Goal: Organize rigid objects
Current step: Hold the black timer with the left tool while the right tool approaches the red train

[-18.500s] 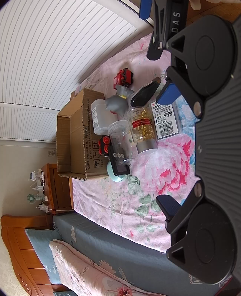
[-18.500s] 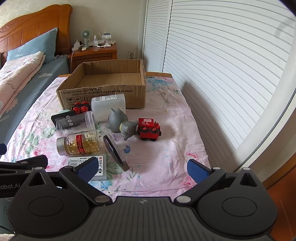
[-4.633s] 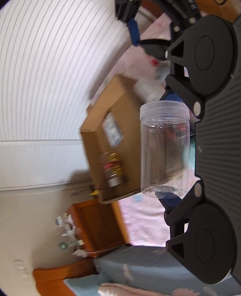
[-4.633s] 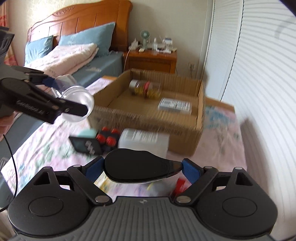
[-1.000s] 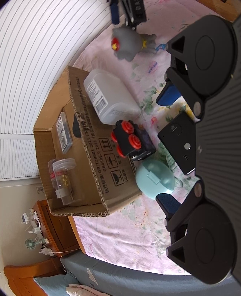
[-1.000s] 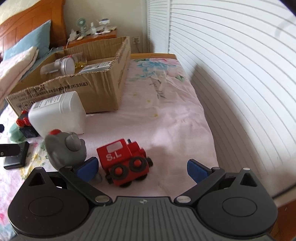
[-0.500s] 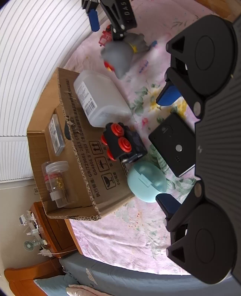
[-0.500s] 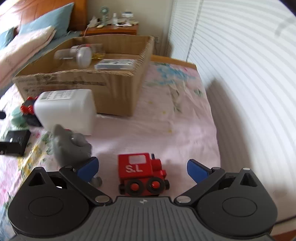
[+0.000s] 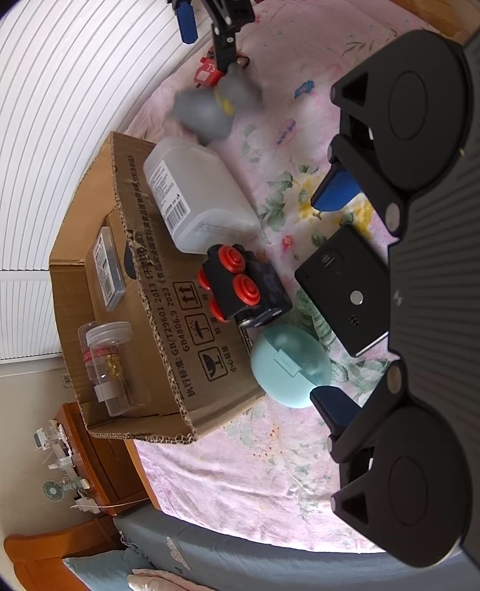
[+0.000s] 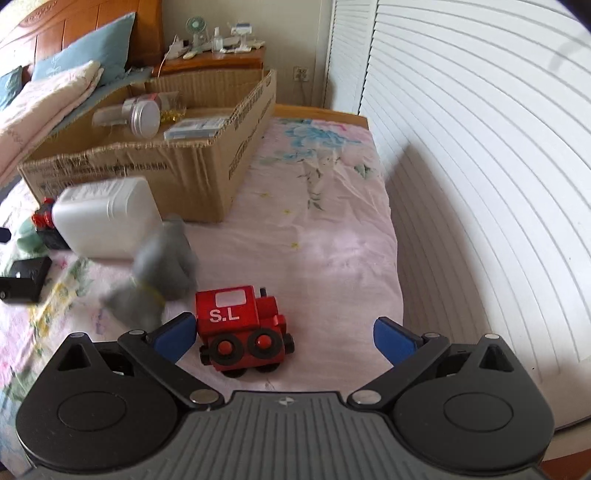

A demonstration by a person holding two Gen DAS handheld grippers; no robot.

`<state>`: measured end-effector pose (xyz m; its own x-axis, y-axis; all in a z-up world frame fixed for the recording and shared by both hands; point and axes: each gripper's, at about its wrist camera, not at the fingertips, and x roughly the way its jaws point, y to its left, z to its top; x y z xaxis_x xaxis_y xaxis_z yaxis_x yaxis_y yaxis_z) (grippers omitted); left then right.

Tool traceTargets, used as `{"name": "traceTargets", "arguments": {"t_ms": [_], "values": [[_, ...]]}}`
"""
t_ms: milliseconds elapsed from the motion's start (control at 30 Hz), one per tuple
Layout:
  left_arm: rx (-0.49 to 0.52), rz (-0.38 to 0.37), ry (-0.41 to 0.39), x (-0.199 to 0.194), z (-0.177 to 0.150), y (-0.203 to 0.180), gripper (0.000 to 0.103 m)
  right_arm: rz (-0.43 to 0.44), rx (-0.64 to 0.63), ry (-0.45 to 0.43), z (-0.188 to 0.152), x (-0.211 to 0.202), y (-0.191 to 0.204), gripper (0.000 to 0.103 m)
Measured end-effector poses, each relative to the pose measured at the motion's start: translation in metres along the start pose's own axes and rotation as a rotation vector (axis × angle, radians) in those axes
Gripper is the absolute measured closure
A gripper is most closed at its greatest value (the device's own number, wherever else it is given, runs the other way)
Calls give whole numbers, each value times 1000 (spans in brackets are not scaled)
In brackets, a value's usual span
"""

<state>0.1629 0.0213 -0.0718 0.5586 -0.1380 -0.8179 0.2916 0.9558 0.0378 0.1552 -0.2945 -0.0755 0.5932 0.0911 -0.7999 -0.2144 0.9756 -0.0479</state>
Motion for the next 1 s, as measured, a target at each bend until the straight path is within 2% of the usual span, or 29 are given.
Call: {"name": "traceTargets", "arguments": {"t_ms": [133,233,367,600,833,1000], "values": [[6,-5,-7,-2,1,-4,3,33,-78,19,-5,6,23,0],[5,1,-5,-1,-1,-5,3,19,-103,11,-5,11,33,0],[-7,23,9,5,-4,-4,3,69,-61,15,-6,15,23,0],[-77,30,17,13,-10,3,2,67,-54,-30,-16,13,23,0],[-49,60,28,-2,-29,17,1,61,-47,-44,-17,13,23,0],[-77,54,28,-7,-38,29,1,58,-47,-65,-21,11,24,0]]}}
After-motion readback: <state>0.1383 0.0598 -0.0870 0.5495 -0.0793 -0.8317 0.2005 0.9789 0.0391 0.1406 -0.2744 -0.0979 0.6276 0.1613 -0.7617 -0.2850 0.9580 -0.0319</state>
